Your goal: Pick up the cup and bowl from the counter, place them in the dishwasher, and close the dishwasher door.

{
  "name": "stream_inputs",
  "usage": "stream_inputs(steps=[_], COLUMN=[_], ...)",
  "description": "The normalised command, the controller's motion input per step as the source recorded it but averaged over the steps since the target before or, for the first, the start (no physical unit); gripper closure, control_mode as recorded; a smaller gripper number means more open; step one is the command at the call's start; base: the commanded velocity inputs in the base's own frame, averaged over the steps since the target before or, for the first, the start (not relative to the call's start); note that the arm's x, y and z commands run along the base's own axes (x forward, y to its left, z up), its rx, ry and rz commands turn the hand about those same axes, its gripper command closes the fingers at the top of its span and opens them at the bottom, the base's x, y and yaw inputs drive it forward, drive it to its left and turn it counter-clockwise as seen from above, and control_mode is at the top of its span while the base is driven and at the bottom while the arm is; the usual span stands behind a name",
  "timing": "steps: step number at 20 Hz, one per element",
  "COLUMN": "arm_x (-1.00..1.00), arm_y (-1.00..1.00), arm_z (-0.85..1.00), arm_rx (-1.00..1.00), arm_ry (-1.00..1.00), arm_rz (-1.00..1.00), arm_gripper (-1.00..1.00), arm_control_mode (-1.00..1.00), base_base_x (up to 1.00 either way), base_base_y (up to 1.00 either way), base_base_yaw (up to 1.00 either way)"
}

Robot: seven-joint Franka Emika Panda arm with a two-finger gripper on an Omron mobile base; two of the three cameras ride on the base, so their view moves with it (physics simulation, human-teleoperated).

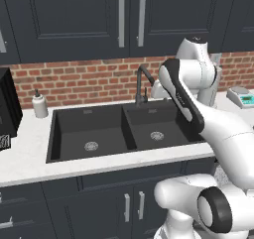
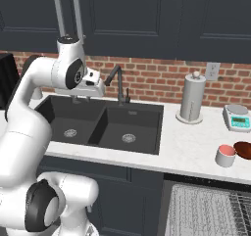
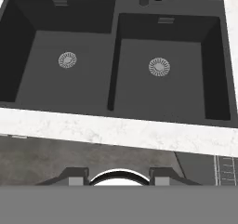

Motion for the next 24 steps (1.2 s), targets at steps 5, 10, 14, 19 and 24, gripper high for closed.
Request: stream_inputs(steps=[5,10,14,19,24], arm_x=[-0.53,-0.96,-0.84,-0.56,-0.07], arm_y=[0.0,0.0,0.0,0.0,0.0], arm_z=[0.0,0.0,-0.24,-0.47,-0.1], arm_rx=[0.0,0.02,0.0,0.0,0.0], arm_ry=[-0.01,-0.13,-0.08,-0.04,-0.03], arm_rz=[0.0,0.0,0.0,0.0,0.0], arm_gripper=[-1.0,-1.0,-1.0,-1.0,-1.0], arm_control_mode=[-1.0,-1.0,-1.0,-1.0,1.0], base_base_x=[0.0,0.0,0.0,0.0,0.05], base_base_y=[0.0,0.0,0.0,0.0,0.0], base_base_yaw=[0.0,0.0,0.0,0.0,0.0])
